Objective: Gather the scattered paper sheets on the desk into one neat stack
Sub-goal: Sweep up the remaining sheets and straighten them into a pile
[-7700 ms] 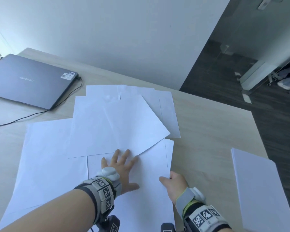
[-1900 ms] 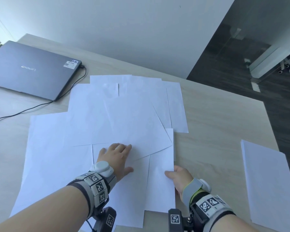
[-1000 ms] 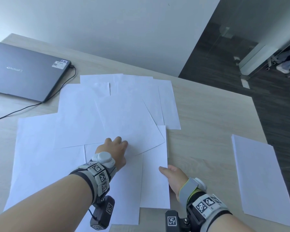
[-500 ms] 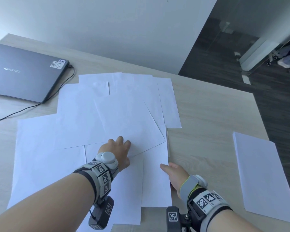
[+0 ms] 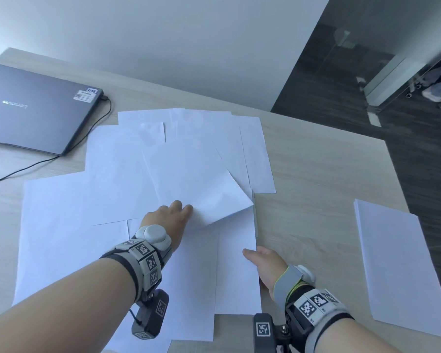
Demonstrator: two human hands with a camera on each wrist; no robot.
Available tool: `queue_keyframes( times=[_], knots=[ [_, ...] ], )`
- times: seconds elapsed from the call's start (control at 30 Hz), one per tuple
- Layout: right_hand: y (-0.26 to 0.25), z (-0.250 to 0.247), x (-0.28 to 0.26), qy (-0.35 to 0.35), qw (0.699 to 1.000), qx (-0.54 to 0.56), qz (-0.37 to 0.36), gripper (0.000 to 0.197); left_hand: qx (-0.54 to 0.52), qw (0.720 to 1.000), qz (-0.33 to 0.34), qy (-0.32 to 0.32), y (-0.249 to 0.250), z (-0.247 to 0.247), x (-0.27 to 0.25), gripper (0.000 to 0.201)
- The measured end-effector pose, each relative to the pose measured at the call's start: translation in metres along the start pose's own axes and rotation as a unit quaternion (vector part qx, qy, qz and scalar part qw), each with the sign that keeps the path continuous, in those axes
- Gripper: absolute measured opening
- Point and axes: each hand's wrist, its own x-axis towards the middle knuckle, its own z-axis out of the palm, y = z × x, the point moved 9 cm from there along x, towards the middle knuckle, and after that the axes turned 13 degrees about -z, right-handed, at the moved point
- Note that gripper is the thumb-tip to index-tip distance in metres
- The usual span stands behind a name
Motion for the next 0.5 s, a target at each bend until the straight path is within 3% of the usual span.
queue_keyframes(
  times=[0.17, 0.27, 0.4, 0.5],
  knots=[
    [0.007, 0.001, 0.005, -0.006, 1.0, 0.009, 0.003, 0.011, 0.0, 1.0, 0.014, 0.015, -0.007, 0.004, 0.001, 0.047],
    [0.015, 0.003, 0.011, -0.004, 1.0, 0.03, -0.002, 0.022, -0.029, 0.999, 0.028, 0.036, -0.009, 0.006, 0.0, 0.039],
    [0.016, 0.004, 0.013, -0.003, 0.999, 0.05, 0.012, 0.017, -0.121, 0.991, 0.034, 0.056, -0.023, -0.001, -0.012, 0.038],
    [0.019, 0.002, 0.017, 0.019, 0.998, 0.054, 0.028, 0.03, -0.209, 0.976, 0.011, 0.051, -0.044, -0.002, -0.026, 0.028]
  ],
)
